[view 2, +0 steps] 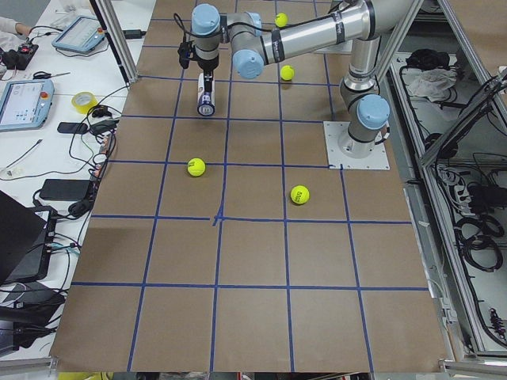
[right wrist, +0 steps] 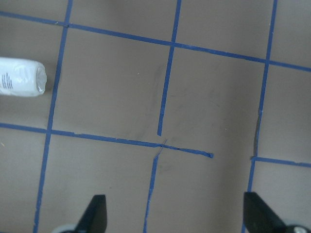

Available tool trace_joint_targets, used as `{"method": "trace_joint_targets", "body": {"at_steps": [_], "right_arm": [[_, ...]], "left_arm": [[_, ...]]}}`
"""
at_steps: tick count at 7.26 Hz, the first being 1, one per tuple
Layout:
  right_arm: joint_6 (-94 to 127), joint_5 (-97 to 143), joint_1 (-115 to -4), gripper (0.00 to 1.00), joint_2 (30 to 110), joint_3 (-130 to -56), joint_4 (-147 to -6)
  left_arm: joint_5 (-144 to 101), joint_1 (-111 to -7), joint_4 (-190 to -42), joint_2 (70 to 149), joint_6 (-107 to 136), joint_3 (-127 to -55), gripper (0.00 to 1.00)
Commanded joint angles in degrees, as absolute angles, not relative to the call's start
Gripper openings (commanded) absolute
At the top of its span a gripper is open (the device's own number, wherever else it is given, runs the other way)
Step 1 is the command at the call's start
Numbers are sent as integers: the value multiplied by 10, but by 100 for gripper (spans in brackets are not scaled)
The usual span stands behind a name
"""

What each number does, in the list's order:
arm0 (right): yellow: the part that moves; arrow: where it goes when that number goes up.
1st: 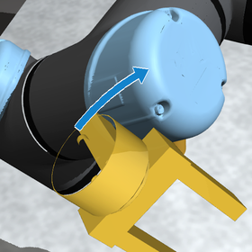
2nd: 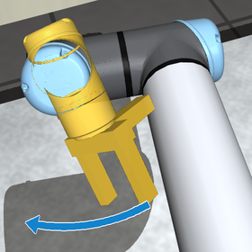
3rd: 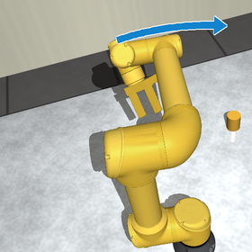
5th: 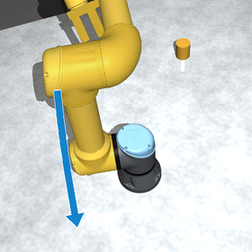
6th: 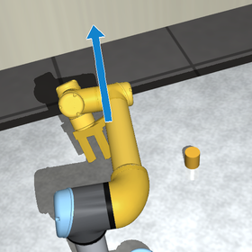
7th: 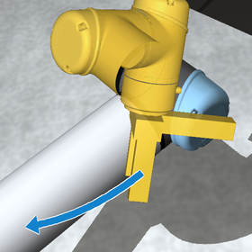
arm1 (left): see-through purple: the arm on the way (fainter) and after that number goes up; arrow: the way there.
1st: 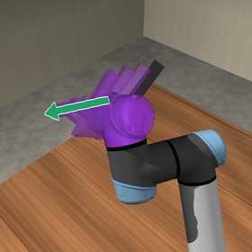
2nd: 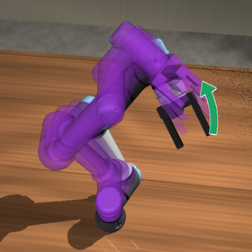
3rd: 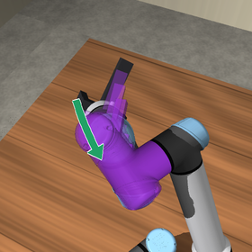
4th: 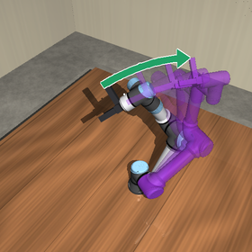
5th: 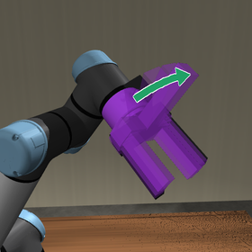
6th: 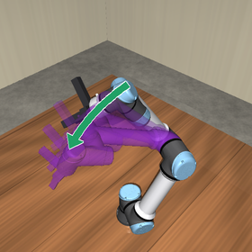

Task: Lift up tennis ball bucket
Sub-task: 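Lower the left gripper onto the lying tube's open end and grasp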

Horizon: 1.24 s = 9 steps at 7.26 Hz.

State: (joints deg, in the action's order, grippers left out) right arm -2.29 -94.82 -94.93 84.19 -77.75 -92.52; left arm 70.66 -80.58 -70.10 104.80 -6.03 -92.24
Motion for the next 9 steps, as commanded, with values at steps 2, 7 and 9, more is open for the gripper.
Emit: {"method": "trace_joint_targets", "body": {"at_steps": [2,7,9], "right_arm": [[91,-897,-951,100,846,-780,-920],[86,-896,-951,100,865,-824,-929],[83,-896,-951,100,864,-826,-928]], "left_arm": [[636,-805,-608,1156,-27,-922,100],[595,-806,-686,1162,18,-959,100],[598,-805,-734,1161,18,-960,100]]}}
